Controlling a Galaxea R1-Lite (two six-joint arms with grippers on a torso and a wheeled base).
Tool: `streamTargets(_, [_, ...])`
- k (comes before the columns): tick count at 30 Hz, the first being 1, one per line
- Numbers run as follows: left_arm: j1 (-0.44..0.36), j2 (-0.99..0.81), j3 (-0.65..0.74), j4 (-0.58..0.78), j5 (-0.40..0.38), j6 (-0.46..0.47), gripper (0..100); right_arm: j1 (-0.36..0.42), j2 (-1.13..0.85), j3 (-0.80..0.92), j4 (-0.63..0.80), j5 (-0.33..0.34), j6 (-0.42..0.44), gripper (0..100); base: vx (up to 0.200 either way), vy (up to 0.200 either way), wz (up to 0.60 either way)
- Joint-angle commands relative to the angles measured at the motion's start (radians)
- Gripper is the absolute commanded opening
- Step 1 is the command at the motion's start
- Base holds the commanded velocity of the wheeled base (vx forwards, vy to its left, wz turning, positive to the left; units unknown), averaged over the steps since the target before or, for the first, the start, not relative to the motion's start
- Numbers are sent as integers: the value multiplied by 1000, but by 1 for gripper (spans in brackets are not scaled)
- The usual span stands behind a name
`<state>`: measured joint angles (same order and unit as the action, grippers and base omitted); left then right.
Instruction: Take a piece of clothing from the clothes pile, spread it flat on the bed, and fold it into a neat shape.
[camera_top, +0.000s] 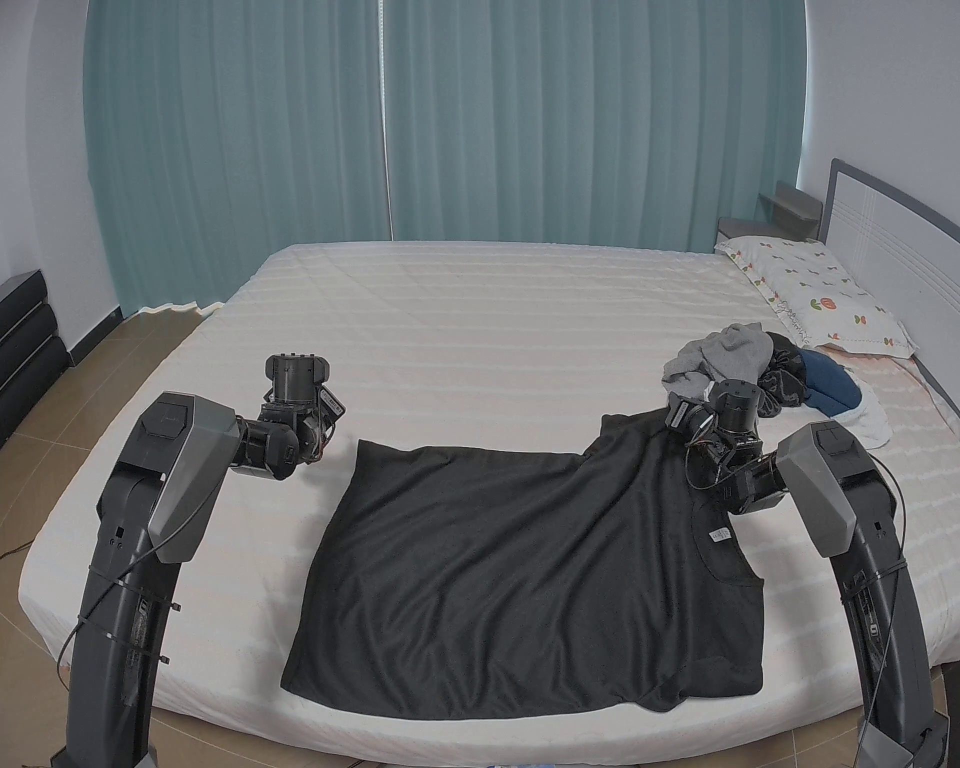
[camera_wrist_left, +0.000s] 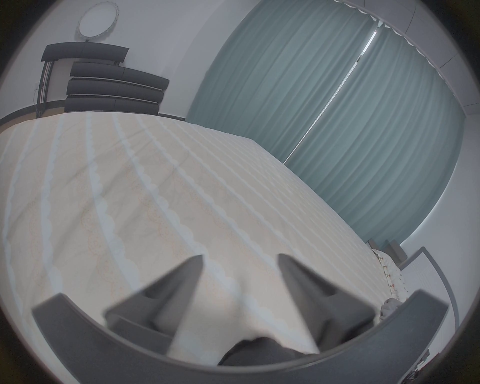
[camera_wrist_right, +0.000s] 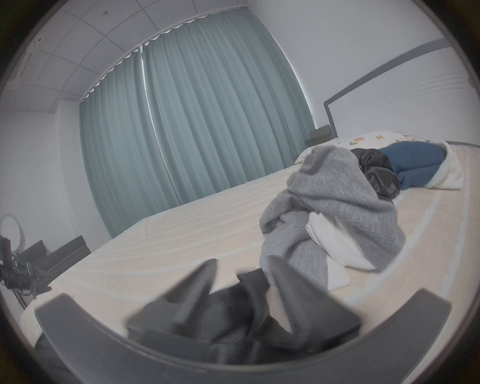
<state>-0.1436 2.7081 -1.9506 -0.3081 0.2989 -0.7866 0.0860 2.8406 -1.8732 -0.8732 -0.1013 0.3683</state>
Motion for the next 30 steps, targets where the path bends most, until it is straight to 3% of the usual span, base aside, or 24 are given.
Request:
streamTargets(1, [4,-5,16,4,0,0,100,-2,-66,82,3,14,87,100,0,0,0])
streamTargets(5, [7,-48,73,4,-1,0,100,-29,-138,157,23,52,159,100,0,0,0])
streamTargets(12, [6,-166,243,-6,-37,-10,100,-80,-210,281,33,58,189,100,0,0,0])
streamTargets(15, [7,-286,394,-8,-103,-46,100,-112,-317,437,20,109,276,100,0,0,0])
streamTargets(20, [-19,-458,625,-14,-136,-166,100,-127,-484,741,-35,158,363,100,0,0,0])
streamTargets(21, [-28,-505,696,-26,-172,-191,100,-132,-537,855,-75,209,376,100,0,0,0])
streamTargets(25, [-28,-597,825,-52,-262,-240,100,-140,-639,1100,-202,322,379,100,0,0,0])
streamTargets(26, [-28,-631,883,-66,-302,-266,100,-143,-679,1226,-277,365,379,100,0,0,0])
streamTargets(30, [-31,-686,1007,-89,-330,-293,100,-140,-728,1422,-379,394,373,100,0,0,0])
